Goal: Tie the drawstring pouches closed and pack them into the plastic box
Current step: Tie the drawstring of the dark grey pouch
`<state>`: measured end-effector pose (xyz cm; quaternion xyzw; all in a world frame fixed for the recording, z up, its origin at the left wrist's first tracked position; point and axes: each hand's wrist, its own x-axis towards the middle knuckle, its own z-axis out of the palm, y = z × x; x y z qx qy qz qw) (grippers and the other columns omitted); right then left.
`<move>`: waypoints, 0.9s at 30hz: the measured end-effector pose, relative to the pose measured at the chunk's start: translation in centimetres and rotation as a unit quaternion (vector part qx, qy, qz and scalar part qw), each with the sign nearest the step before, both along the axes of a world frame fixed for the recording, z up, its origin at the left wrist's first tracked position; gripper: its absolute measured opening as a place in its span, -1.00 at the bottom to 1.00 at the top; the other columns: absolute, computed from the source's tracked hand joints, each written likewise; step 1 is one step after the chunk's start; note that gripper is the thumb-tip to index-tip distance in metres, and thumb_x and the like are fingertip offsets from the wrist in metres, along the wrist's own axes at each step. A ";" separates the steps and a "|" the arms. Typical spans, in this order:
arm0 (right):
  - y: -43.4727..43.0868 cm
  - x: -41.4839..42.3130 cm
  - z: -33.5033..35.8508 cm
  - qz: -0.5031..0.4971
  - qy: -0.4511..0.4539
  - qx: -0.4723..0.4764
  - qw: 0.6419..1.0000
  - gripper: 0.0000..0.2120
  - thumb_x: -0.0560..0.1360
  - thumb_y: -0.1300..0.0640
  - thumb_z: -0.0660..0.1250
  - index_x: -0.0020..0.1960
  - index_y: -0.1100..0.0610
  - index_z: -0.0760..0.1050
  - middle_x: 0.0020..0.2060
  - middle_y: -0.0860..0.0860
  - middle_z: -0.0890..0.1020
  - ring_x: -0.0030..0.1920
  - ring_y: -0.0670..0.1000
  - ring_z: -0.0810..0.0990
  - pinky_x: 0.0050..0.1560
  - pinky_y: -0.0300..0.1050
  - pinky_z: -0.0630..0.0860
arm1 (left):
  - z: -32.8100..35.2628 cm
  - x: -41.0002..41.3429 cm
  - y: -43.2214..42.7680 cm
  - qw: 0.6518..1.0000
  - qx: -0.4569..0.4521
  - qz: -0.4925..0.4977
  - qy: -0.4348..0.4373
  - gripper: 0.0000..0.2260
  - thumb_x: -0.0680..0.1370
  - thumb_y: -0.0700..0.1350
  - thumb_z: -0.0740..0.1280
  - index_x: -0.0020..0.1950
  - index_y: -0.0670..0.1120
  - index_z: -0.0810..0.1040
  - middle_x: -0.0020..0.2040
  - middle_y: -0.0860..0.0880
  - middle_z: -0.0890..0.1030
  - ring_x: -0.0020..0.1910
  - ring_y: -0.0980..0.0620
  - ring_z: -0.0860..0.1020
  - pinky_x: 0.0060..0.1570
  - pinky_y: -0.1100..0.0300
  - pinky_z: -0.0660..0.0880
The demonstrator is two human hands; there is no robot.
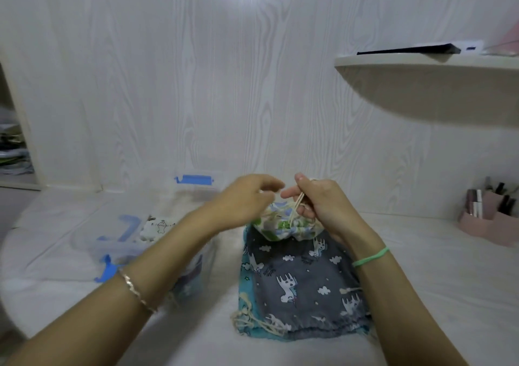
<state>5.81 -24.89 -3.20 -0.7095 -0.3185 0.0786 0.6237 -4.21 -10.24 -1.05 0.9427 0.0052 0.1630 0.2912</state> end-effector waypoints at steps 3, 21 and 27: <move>0.1 -0.4 0.2 -0.030 -0.021 -0.006 0.999 -0.60 0.64 0.05 0.18 -0.19 0.26 0.63 -0.63 -0.07 0.46 -0.59 -0.17 0.39 -0.51 -0.36 0.32 | -1.7 2.4 -2.3 0.997 -0.062 -0.052 -0.013 -0.77 0.57 -0.01 0.32 0.17 -0.07 0.53 -0.05 0.03 0.62 -0.11 0.07 0.56 0.02 0.05 0.52; -0.6 0.8 -0.7 -0.100 0.006 -0.017 0.995 -0.56 0.58 -0.10 0.26 -0.27 0.19 0.66 -0.57 0.05 0.55 -0.60 -0.03 0.47 -0.48 -0.24 0.44 | -5.1 1.9 -2.6 0.983 -0.154 -0.006 -0.099 -0.89 0.46 0.04 0.46 -0.17 0.02 0.70 -0.30 0.01 0.69 -0.34 0.09 0.60 -0.23 0.14 0.53; -2.0 0.3 -0.2 0.051 0.124 0.016 0.991 -0.77 0.51 0.20 0.36 -0.33 0.18 0.56 -0.38 0.10 0.57 -0.38 0.04 0.56 -0.21 -0.11 0.55 | -4.9 2.3 -2.5 0.951 -0.300 0.013 -0.078 -0.77 0.50 -0.06 0.43 -0.31 -0.14 0.62 -0.48 0.04 0.53 -0.49 0.12 0.46 -0.38 0.28 0.37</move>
